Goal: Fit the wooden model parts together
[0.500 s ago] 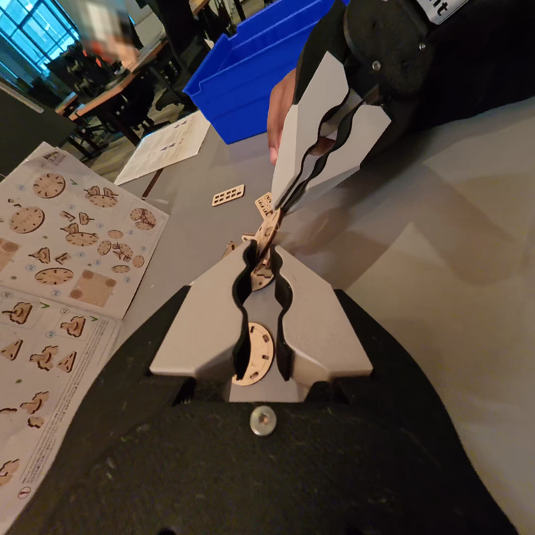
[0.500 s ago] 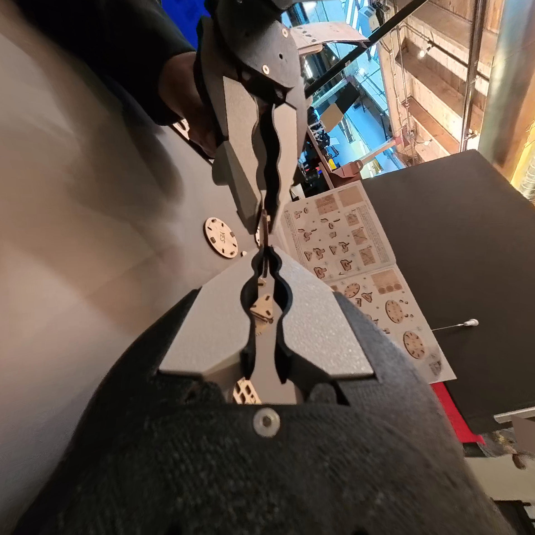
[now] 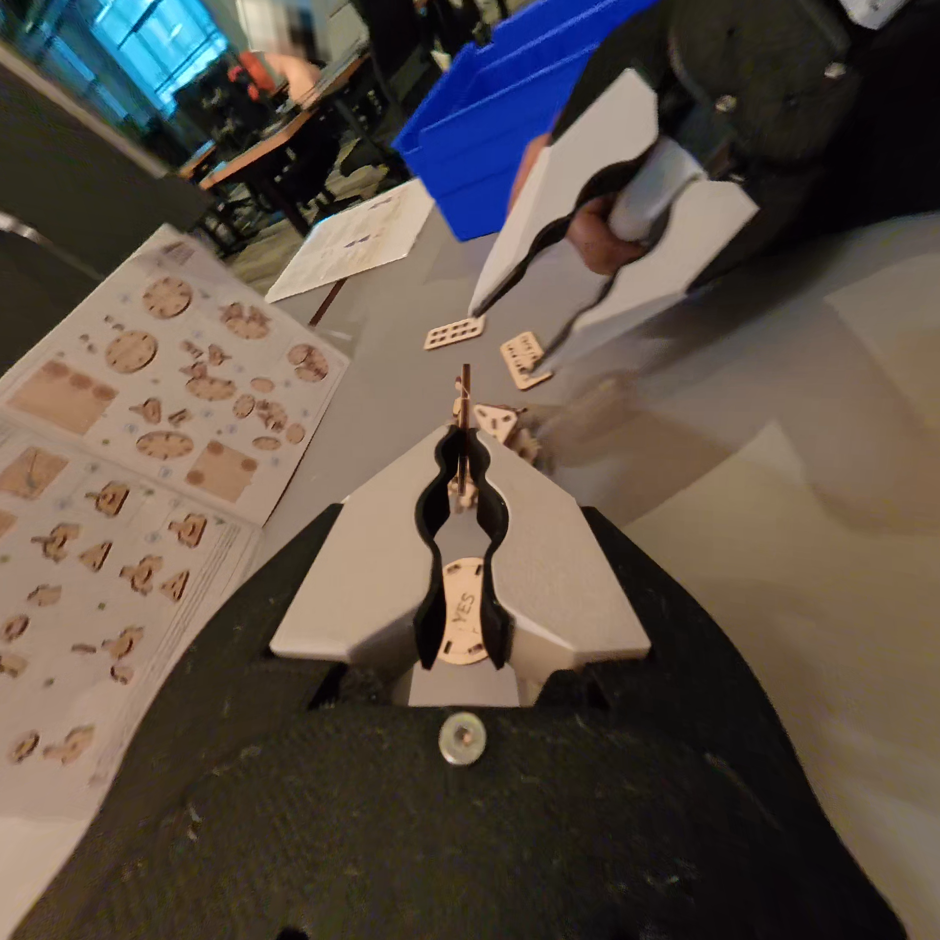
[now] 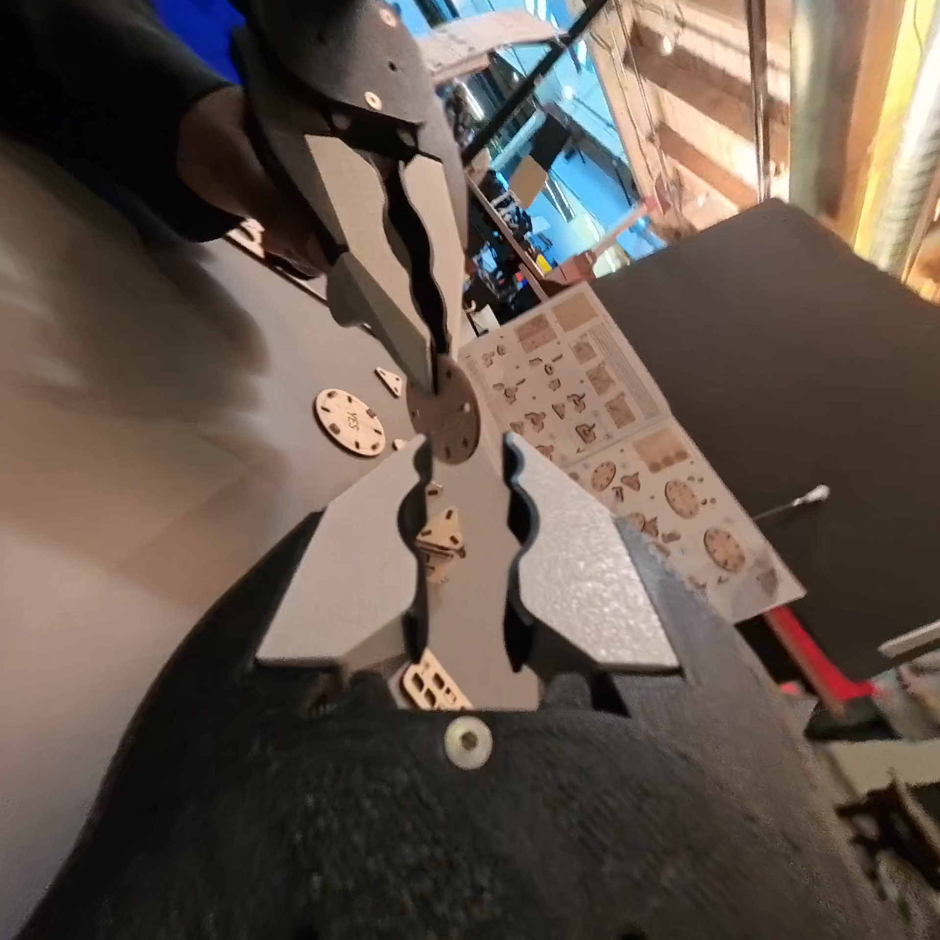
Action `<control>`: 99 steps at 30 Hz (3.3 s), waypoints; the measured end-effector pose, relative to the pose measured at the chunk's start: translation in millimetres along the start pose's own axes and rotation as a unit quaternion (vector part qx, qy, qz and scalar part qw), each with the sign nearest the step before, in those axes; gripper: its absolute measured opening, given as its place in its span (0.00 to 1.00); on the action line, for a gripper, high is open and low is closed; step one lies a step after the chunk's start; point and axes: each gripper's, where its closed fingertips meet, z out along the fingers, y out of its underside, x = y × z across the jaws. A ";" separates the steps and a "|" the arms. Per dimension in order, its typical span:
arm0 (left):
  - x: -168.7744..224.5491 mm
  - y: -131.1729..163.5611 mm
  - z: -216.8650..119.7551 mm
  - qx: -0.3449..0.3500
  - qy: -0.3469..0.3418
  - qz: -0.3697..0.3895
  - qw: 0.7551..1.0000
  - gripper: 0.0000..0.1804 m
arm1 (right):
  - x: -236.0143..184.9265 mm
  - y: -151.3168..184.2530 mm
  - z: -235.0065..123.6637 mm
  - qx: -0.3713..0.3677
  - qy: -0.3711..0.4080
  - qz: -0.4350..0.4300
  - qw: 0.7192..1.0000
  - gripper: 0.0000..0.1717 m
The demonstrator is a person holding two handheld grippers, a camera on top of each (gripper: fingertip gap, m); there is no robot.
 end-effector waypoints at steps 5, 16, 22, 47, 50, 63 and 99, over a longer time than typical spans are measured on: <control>-36.2 19.3 -2.6 -0.011 -0.026 -0.163 0.986 0.00 | 1.9 30.6 13.5 -0.076 -0.016 0.167 0.983 0.44; -43.4 55.1 9.9 -0.059 -0.001 -0.331 0.942 0.00 | -25.4 66.0 32.6 -0.213 -0.112 0.303 0.922 0.51; -40.5 58.0 16.0 -0.056 0.023 -0.395 0.917 0.00 | -47.5 86.7 33.2 -0.287 -0.173 0.349 0.875 0.47; -29.1 46.8 19.2 -0.046 0.027 -0.364 0.930 0.00 | -44.2 81.2 31.3 -0.269 -0.165 0.354 0.881 0.34; -27.6 46.8 19.9 -0.052 0.023 -0.350 0.935 0.00 | -45.3 82.0 30.7 -0.273 -0.165 0.356 0.878 0.35; -23.4 47.6 22.6 -0.065 0.015 -0.310 0.948 0.00 | -44.9 81.3 28.4 -0.270 -0.170 0.387 0.865 0.35; -28.6 2.6 3.0 0.084 0.034 -0.240 0.967 0.00 | -23.7 27.1 15.5 -0.064 -0.264 0.660 0.701 0.34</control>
